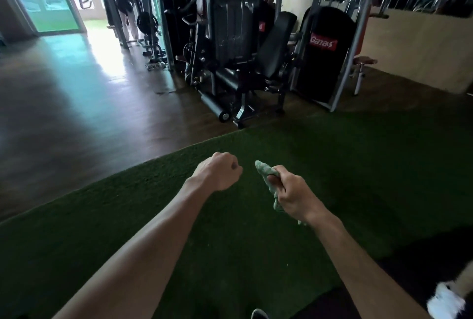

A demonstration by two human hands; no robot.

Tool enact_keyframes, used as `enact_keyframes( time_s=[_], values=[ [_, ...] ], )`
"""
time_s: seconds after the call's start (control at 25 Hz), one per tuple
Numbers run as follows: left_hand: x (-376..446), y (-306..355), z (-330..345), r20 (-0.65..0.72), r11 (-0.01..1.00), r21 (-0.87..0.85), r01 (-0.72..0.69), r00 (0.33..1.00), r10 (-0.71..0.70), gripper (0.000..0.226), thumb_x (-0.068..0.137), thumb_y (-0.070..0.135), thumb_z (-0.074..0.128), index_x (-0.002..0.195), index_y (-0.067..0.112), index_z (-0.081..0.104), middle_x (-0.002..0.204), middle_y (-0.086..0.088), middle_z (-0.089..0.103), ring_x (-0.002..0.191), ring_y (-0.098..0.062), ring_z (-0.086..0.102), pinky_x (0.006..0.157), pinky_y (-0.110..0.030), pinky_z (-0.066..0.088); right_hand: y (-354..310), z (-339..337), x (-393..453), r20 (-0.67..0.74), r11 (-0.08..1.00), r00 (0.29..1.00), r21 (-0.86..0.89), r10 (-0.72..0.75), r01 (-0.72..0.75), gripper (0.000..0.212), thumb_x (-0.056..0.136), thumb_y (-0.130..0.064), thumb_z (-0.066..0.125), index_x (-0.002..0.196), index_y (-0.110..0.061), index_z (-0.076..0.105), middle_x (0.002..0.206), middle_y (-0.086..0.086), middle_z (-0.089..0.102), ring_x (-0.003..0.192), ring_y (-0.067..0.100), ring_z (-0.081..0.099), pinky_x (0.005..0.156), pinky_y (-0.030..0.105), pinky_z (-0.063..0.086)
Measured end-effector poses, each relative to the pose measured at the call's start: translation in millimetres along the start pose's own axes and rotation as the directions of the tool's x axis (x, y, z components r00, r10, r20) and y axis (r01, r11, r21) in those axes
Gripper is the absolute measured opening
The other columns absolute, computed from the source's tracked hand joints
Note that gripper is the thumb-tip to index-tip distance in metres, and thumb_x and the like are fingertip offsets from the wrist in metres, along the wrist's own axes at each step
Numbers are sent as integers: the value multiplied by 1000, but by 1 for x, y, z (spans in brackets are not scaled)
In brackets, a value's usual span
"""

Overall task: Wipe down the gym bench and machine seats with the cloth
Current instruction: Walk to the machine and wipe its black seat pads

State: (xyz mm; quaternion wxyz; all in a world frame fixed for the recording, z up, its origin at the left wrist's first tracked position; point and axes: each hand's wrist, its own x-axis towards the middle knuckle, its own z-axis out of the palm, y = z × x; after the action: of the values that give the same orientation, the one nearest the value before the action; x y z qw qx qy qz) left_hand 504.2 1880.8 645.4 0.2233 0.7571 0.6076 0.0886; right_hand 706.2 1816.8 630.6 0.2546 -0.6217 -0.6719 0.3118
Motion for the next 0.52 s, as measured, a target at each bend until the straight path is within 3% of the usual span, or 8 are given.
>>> enact_keyframes(
  time_s=[0.32,0.52],
  values=[
    [290,-22,-66,-38,999,-12,32,999,-32,23,95,42,53,76,30,59,95,0,65,85,-24,65,68,-32,45,20,-81,306,-3,999,999,-21,-34,34,24,107,-34,43,115,-16,56,94,4,63,80,16,63,61,26,47],
    [485,-66,-117,-65,1000,29,10,998,-8,31,95,37,53,67,25,52,84,2,58,70,-17,57,55,-29,37,21,-86,508,-41,997,997,28,-72,73,30,106,-38,42,119,-15,56,95,4,65,80,16,65,58,23,46]
  ],
)
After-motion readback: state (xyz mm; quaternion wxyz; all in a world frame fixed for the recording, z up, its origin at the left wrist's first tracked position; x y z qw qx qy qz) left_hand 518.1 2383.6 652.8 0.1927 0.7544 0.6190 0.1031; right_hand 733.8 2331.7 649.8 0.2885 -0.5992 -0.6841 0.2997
